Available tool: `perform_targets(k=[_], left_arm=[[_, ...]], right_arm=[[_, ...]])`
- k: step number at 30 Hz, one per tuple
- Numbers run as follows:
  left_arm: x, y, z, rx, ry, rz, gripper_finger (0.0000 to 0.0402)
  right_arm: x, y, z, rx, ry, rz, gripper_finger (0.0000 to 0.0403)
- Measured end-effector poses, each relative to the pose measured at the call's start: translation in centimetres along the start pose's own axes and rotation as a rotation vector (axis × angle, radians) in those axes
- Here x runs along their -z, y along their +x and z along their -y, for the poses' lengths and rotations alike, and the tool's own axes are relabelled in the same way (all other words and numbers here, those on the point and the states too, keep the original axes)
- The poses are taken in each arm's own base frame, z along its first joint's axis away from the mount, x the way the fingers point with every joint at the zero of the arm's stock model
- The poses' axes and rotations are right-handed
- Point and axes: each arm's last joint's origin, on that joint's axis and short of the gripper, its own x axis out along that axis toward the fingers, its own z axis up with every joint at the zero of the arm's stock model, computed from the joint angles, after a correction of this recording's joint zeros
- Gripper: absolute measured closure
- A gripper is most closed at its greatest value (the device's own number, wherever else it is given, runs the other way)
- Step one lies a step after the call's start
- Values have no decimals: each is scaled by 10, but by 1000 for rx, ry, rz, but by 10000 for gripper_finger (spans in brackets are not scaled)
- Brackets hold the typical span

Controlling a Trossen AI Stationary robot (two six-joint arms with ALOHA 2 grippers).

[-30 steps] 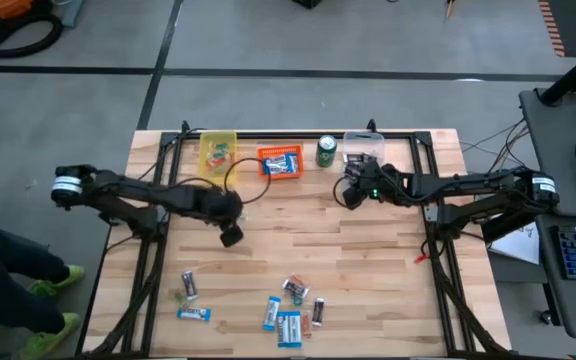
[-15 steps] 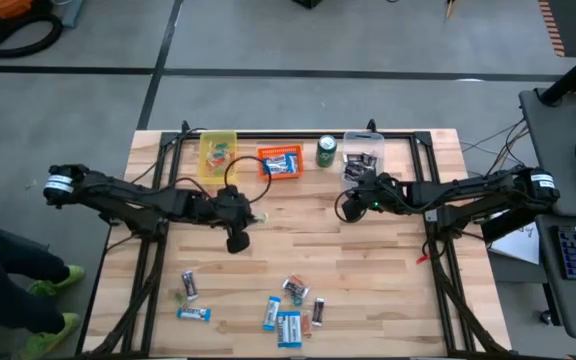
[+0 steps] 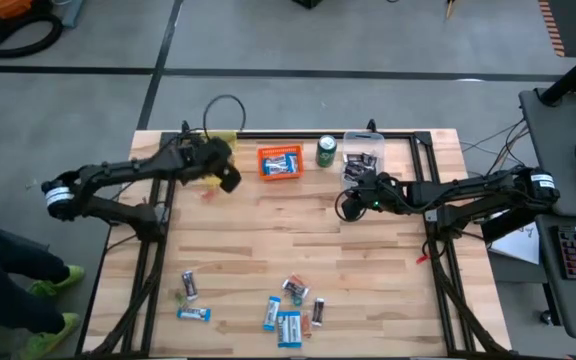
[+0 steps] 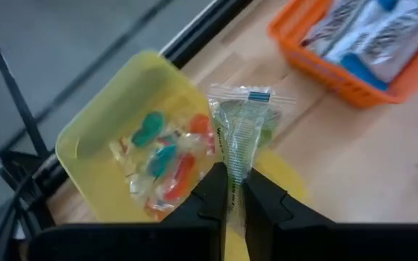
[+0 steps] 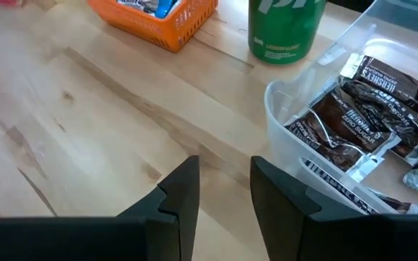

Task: Organize candy in baskets
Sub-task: Put the green gummy into the yellow bin, then put the brown chocolate into the transparent bin

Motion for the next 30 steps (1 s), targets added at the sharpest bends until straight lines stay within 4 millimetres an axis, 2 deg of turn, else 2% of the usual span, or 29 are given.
perform_targets(k=[4,8,21,26,30], left_arm=[[-1,13,-21,10,-38,-46,391],[0,20,-27,-8,-46,-72,376],[1,23,-24,-2,-34,-88,262],[0,21,-19,131,-67,-98,243],[0,15,-4,303,-105,-111,244]], right_arm=[[0,0,0,-2,2,4,293],[0,0,0,-2,1,4,294],[0,0,0,-2,-6,4,294],[-1,0,0,-4,-4,8,294],[-1,0,-1,-5,-3,9,294]])
